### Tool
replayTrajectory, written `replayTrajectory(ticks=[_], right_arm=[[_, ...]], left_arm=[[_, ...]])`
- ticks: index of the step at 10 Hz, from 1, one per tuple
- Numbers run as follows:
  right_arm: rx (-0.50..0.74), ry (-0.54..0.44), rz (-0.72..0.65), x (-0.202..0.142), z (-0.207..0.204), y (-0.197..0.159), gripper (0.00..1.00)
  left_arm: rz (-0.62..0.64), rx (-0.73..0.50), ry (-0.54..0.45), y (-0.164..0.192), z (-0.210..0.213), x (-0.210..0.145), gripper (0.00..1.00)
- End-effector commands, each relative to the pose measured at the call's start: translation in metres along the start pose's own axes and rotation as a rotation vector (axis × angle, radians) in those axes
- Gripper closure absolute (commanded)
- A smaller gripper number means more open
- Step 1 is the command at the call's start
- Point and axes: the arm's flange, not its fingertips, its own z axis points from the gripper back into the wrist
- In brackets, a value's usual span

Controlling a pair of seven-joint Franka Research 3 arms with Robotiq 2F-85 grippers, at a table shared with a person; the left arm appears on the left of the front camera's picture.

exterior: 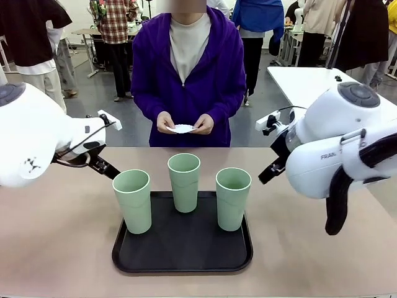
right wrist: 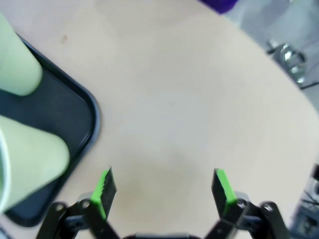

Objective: Place coasters on the table and set cups on them.
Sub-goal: Pick up one Reusable plastic cup and place it on a coaster set by the human.

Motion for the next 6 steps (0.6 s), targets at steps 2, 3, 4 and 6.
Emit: replayTrajectory(ticks=[2, 3, 4, 6], right_arm=[[-0.003, 0.143, -0.013, -0.03, 0.069, -0.002, 0.0], [0.035, 0.165, -0.033, -0.048, 0.096, 0.006, 0.0], [0.068, 0.184, -0.022, -0.065, 0.116, 0.022, 0.0], [0.072, 0.208, 0.003, -0.101, 0.142, 0.059, 0.0]], left_arm=[[-0.025, -0.093, 0.041, 0.019, 0.081, -0.037, 0.0], [-0.019, -0.124, 0.105, 0.019, 0.098, -0.055, 0.0], [-0.025, -0.169, 0.174, 0.016, 0.111, -0.071, 0.0], [-0.028, -0.212, 0.268, -0.004, 0.134, -0.102, 0.0]])
